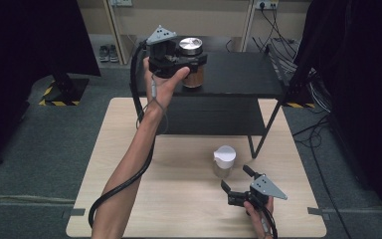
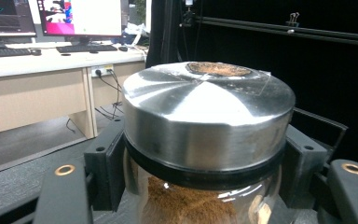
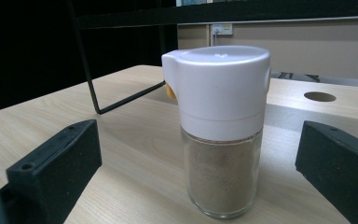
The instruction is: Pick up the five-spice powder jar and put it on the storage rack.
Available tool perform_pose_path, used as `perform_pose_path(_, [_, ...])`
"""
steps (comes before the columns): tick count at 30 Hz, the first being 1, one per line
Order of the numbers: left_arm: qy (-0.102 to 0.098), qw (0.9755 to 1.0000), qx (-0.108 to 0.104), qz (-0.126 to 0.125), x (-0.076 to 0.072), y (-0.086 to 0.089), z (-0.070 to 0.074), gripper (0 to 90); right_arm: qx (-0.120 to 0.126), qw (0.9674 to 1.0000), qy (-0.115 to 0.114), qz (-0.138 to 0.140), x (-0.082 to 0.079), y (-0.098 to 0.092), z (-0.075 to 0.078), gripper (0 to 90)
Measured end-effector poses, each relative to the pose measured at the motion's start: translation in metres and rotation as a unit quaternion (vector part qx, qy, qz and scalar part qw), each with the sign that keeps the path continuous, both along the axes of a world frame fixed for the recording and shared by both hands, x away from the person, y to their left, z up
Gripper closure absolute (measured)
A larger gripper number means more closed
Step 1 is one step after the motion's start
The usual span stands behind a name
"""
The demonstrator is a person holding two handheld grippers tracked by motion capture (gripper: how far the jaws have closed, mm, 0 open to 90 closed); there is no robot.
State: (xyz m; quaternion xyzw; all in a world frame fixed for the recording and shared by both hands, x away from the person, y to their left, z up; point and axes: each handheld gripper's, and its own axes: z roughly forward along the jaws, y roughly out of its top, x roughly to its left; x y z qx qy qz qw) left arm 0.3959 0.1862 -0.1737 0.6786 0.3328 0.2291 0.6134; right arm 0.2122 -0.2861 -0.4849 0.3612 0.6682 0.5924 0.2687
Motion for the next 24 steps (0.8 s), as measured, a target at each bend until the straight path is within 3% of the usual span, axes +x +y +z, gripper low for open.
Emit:
perform_pose_path(15, [0.002, 0.9995, 0.011, 0.029, 0.006, -0.005, -0.005, 31.0, -0.001, 1.0, 0.001, 0.004, 0.0, 0.0, 0.0, 0.5])
perform_pose_path(24, [-0.017, 0.9991, 0.018, 0.035, 0.002, -0.009, -0.011, 30.8, -0.001, 1.0, 0.002, 0.005, 0.001, 0.0, 0.0, 0.5])
